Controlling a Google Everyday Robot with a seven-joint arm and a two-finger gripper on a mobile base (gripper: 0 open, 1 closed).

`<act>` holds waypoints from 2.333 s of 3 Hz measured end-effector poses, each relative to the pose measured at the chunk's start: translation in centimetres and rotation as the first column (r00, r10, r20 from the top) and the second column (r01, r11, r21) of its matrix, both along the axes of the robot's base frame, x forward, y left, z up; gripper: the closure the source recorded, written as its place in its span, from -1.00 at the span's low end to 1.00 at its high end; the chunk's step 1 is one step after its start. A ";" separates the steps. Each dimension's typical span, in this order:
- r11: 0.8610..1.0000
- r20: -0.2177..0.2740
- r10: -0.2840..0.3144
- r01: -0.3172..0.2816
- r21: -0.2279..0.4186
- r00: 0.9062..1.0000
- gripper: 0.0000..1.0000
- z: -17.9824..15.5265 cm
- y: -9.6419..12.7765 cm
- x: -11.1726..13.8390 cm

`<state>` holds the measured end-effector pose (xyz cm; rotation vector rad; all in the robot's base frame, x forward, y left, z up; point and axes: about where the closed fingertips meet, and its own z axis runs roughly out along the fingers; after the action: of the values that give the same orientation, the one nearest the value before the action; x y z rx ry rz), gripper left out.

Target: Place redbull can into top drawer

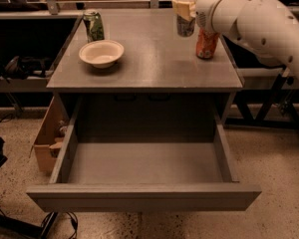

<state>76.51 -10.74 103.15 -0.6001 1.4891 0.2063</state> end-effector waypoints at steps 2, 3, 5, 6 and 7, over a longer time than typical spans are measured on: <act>0.974 -0.018 0.225 -0.224 0.038 0.974 1.00 4.1 1.7 -13.0; 0.925 -0.012 0.378 -0.377 0.049 0.926 1.00 3.2 2.3 -16.1; 0.771 -0.152 0.636 -0.628 0.103 0.757 1.00 -6.4 2.2 -18.9; 0.666 -0.212 0.741 -0.737 0.116 0.637 1.00 -10.5 3.2 -21.1; 0.666 -0.212 0.741 -0.737 0.116 0.637 1.00 -10.5 3.2 -21.1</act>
Offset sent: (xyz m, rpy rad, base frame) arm -0.2218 0.0418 0.0627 0.0487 -0.0300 0.4755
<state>55.42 -7.50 92.60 -1.1980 1.3873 0.9735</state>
